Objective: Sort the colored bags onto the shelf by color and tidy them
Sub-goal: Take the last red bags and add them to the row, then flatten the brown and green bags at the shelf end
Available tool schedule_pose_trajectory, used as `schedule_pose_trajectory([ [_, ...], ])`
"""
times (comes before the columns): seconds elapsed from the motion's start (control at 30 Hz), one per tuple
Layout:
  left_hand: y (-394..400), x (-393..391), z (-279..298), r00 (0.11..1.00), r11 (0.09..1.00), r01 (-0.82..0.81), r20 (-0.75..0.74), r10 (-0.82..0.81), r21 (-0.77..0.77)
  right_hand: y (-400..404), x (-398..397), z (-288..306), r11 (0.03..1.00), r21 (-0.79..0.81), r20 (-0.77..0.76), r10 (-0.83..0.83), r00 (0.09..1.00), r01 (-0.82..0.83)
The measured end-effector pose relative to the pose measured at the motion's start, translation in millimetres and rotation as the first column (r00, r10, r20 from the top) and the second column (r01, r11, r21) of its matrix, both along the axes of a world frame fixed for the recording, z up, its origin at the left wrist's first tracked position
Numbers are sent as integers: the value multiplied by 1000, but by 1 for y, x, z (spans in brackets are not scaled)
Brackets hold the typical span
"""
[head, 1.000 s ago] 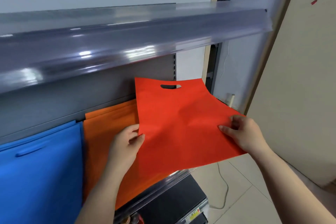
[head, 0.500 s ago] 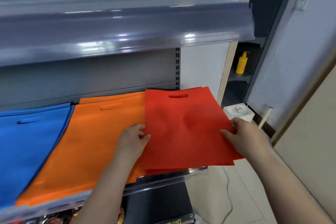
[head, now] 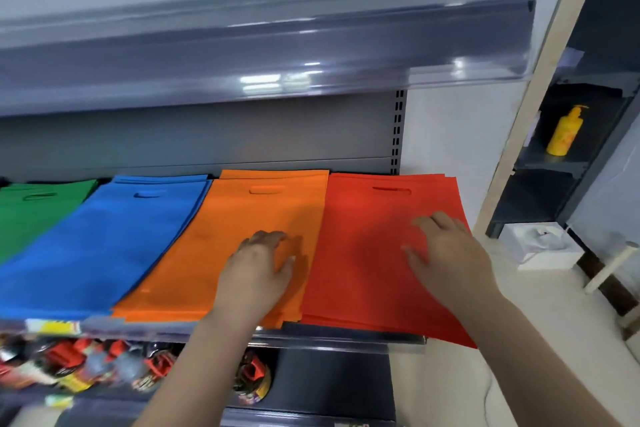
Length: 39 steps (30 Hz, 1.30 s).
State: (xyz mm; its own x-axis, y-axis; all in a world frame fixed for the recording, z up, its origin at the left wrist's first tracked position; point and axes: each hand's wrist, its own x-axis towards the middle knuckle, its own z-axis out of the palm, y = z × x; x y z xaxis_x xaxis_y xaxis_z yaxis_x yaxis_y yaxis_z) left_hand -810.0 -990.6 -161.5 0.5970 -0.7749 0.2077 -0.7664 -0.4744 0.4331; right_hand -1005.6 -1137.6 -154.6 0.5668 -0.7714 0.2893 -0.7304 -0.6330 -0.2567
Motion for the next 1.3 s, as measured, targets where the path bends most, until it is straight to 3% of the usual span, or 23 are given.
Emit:
schedule_pose_trajectory([
  [0.2,78,46,24,948,971,-227,247,202,76,46,99,31,909,-81,-83,404,911,-410],
  [0.4,191,97,50,830,876,-472,383,405,97,137,208,63,735,-125,-111,657,746,-666],
  [0.57,296,137,70,690,752,-657,447,570,56,237,294,83,536,-158,-158,815,557,-830],
  [0.93,505,212,100,419,449,-890,539,731,83,457,443,103,195,-252,-148,960,237,-948],
  [1.3,641,296,111,243,219,-970,537,808,110,605,573,108,-6,-248,-138,990,30,-969],
])
